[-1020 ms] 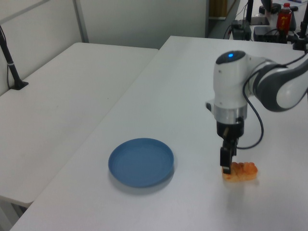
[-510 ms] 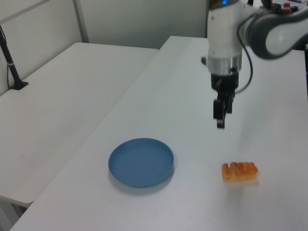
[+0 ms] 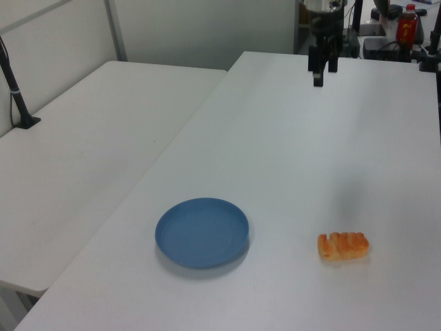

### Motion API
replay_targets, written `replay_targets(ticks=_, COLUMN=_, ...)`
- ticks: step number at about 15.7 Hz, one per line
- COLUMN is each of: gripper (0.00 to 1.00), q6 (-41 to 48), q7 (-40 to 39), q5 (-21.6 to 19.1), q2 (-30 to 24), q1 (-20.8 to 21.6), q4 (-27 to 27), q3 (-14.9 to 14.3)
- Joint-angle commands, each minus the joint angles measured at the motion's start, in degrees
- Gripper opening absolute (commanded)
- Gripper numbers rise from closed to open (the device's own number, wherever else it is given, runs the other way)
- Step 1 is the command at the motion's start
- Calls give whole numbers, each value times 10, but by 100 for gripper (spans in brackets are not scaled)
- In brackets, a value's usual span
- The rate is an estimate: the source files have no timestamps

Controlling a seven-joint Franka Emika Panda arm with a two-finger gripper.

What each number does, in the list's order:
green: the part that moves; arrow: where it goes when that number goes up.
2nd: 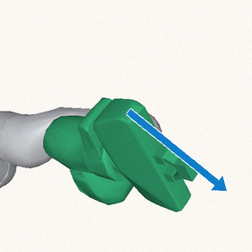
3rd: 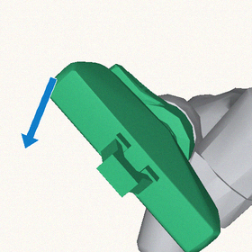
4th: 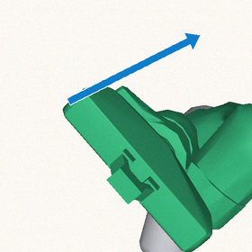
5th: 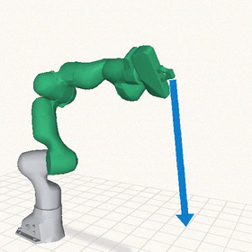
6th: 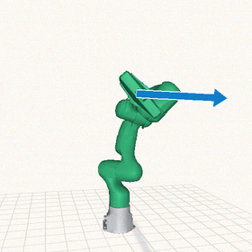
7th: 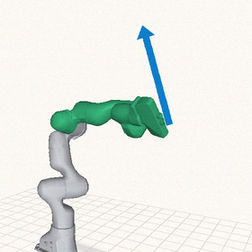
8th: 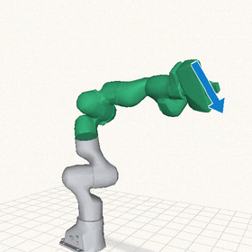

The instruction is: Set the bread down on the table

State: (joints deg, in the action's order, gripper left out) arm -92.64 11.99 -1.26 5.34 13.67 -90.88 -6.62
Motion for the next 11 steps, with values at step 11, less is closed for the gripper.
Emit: replay_targets(ticks=11, gripper=100, q6=22, q7=-89, q5=9, q2=-10, q1=-15, q4=0, q3=-122)
